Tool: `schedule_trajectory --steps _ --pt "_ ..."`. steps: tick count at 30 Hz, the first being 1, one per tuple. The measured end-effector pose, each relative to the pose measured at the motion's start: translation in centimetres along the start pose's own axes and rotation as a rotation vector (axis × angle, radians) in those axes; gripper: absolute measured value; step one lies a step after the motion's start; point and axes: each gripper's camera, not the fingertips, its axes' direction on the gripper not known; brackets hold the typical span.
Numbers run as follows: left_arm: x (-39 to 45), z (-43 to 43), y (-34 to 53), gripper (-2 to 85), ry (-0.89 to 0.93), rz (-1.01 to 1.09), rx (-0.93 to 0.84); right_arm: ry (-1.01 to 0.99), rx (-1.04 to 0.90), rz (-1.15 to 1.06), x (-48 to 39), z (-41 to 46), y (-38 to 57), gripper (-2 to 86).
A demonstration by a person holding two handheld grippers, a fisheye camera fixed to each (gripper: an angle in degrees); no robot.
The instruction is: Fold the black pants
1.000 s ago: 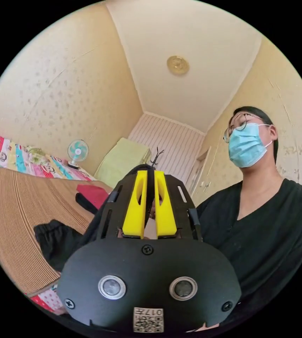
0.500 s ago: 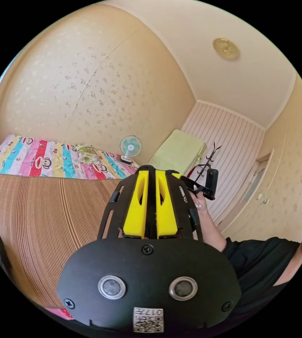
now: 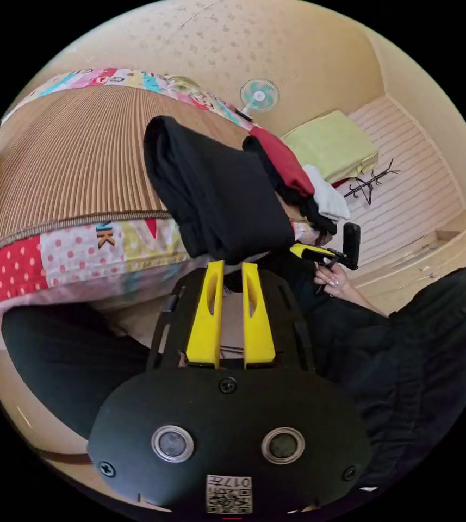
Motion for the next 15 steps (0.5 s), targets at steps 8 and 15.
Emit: schedule_trajectory --steps 8,15 --pt "-4.0 -2.9 -10.9 13.5 0.014 -0.115 0.216 -0.111 0.065 0.089 7.3 -1.7 -12.6 17.8" --pt "-5.4 3.8 -14.2 15.0 0.056 -0.192 0.072 -0.206 -0.102 0.172 8.4 5.4 -15.4 17.1"
